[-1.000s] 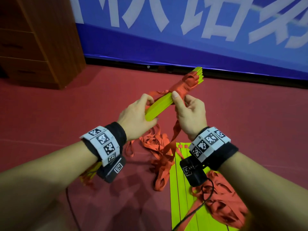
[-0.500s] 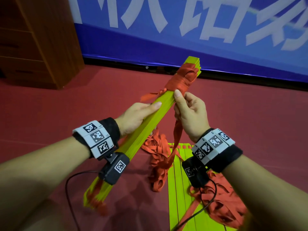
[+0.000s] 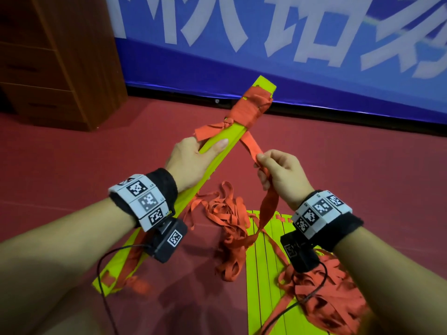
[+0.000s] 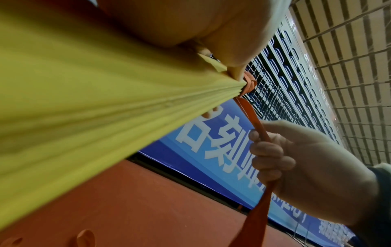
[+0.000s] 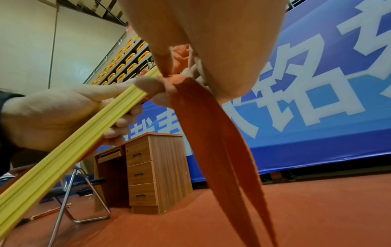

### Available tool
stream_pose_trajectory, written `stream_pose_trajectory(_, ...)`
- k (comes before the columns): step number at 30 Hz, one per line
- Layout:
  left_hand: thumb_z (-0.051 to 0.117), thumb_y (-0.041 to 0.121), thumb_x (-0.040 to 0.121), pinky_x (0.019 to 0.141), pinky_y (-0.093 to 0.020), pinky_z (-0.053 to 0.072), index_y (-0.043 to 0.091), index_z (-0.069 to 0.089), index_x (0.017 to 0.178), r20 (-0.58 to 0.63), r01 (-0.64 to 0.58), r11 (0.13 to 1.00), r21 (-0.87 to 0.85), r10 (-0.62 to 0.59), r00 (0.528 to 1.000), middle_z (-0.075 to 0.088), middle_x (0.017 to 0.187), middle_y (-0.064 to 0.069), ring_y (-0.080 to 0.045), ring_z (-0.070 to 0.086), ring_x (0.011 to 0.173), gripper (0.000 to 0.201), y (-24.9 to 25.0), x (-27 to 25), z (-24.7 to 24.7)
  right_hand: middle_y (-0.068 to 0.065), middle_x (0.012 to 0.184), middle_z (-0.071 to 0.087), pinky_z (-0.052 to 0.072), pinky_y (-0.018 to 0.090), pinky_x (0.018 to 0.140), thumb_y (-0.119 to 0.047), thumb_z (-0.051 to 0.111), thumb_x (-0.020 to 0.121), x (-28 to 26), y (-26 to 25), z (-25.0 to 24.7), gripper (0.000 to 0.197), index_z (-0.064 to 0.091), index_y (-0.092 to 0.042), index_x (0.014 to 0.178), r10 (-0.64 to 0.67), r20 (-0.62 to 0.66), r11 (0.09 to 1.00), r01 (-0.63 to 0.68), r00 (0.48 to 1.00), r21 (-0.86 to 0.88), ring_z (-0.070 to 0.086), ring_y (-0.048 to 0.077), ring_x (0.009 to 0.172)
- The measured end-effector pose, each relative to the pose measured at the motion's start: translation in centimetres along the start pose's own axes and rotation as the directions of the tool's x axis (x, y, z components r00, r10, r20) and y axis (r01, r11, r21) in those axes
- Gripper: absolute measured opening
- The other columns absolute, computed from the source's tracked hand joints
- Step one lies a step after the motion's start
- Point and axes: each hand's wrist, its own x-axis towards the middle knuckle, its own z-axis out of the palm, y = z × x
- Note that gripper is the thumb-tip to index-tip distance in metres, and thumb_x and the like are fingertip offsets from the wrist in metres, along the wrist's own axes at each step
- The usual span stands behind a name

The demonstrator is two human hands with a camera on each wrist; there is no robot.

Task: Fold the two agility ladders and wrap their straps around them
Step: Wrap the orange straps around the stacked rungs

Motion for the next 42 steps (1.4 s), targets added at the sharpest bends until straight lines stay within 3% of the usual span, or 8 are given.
stream_pose_trajectory(3, 0.046, 0.088, 0.077, 0.069, -0.043, 0.057, 0.018, 0.069, 0.095, -0.024, 0.017, 0.996, 0.085, -0.015, 1.000, 0.066, 0.061, -0.005, -0.030, 0.070, 0.067, 0.075, -0.7, 0.1, 0.3, -0.007, 0.046, 0.045, 0.029, 0.025, 0.047, -0.014, 0.052, 0.104, 0.3, 0.1, -0.2, 0.028, 0.061, -0.009, 0.078, 0.013, -0.030, 1.000, -0.014, 0.999, -0.027, 0.034, 0.011, 0.042)
stream_pose_trajectory(6, 0.053, 0.073, 0.089, 0.064, -0.039, 0.046, 0.020, 0.068, 0.090, -0.041, 0.019, 0.966, 0.258, -0.009, 0.999, 0.058, 0.063, -0.004, -0.039, 0.061, 0.077, 0.055, -0.6, -0.1, 0.3, -0.010, 0.047, 0.047, 0.025, 0.029, 0.050, -0.019, 0.056, 0.095, 0.4, -0.2, -0.1, 0.024, 0.070, -0.013, 0.077, 0.006, -0.076, 0.995, -0.014, 0.997, -0.102, 0.033, 0.013, 0.046)
stream_pose_trajectory(10, 0.049, 0.074, 0.090, 0.070, -0.036, 0.044, 0.030, 0.071, 0.114, -0.044, 0.011, 0.908, 0.418, 0.008, 0.999, 0.074, 0.097, -0.011, -0.040, 0.066, 0.098, 0.054, -0.4, -0.4, 1.0, 0.003, 0.058, 0.047, 0.028, 0.024, 0.044, -0.015, 0.058, 0.094, 0.0, -1.3, 0.8, 0.023, 0.073, -0.006, 0.080, 0.014, -0.137, 0.984, -0.038, 0.990, -0.176, 0.033, 0.011, 0.045)
stream_pose_trajectory(19, 0.055, 0.071, 0.089, 0.061, -0.033, 0.033, 0.027, 0.045, 0.071, -0.011, -0.092, 0.839, 0.536, 0.116, 0.993, 0.049, 0.059, 0.006, -0.032, 0.061, 0.072, 0.049, 0.8, -1.3, 2.2, -0.002, 0.048, 0.040, 0.035, 0.031, 0.053, -0.064, 0.060, 0.088, 0.0, -1.5, 3.2, 0.069, 0.072, 0.005, 0.087, -0.006, -0.283, 0.957, -0.077, 0.959, -0.281, 0.040, 0.017, 0.046)
stream_pose_trajectory(27, 0.040, 0.051, 0.105, 0.062, -0.037, 0.035, 0.019, 0.048, 0.120, 0.169, -0.262, 0.500, 0.826, 0.224, 0.960, 0.069, 0.098, -0.004, -0.035, 0.068, 0.089, 0.037, 2.6, -2.4, 3.5, -0.006, 0.054, 0.069, 0.049, 0.034, 0.066, -0.078, 0.068, 0.072, 1.2, -1.5, 2.6, 0.065, 0.070, -0.016, 0.052, 0.098, -0.314, 0.950, -0.183, 0.944, -0.254, 0.066, 0.016, 0.062)
stream_pose_trajectory(31, 0.041, 0.047, 0.105, 0.061, -0.036, 0.035, 0.018, 0.050, 0.125, 0.188, -0.296, 0.470, 0.832, 0.263, 0.946, 0.070, 0.103, -0.003, -0.033, 0.070, 0.090, 0.036, 3.2, -2.9, 3.9, -0.011, 0.039, 0.050, 0.037, 0.031, 0.056, -0.058, 0.074, 0.080, 1.1, -1.2, 2.7, 0.057, 0.054, -0.017, 0.045, 0.161, -0.340, 0.956, -0.232, 0.926, -0.179, 0.048, 0.015, 0.046)
stream_pose_trajectory(36, 0.046, 0.050, 0.101, 0.060, -0.037, 0.033, 0.022, 0.045, 0.124, 0.143, -0.265, 0.566, 0.780, 0.250, 0.957, 0.062, 0.102, 0.000, -0.034, 0.067, 0.084, 0.037, 3.8, -3.3, 3.8, 0.019, 0.063, 0.068, 0.039, 0.035, 0.056, -0.050, 0.065, 0.076, 0.9, -1.8, 2.5, 0.056, 0.072, 0.005, 0.073, 0.189, -0.350, 0.964, -0.241, 0.917, -0.113, 0.043, 0.016, 0.050)
stream_pose_trajectory(42, 0.070, 0.038, 0.082, 0.077, -0.038, 0.049, 0.032, 0.041, 0.126, 0.152, -0.097, 0.927, 0.362, 0.044, 0.987, 0.062, 0.120, 0.009, -0.026, 0.066, 0.094, 0.053, 3.0, -3.1, 3.5, 0.029, 0.071, 0.067, 0.054, 0.049, 0.063, -0.046, 0.066, 0.075, 0.3, -2.3, 2.3, 0.051, 0.073, 0.005, 0.076, 0.099, -0.344, 0.986, -0.139, 0.934, -0.096, 0.061, 0.041, 0.058)
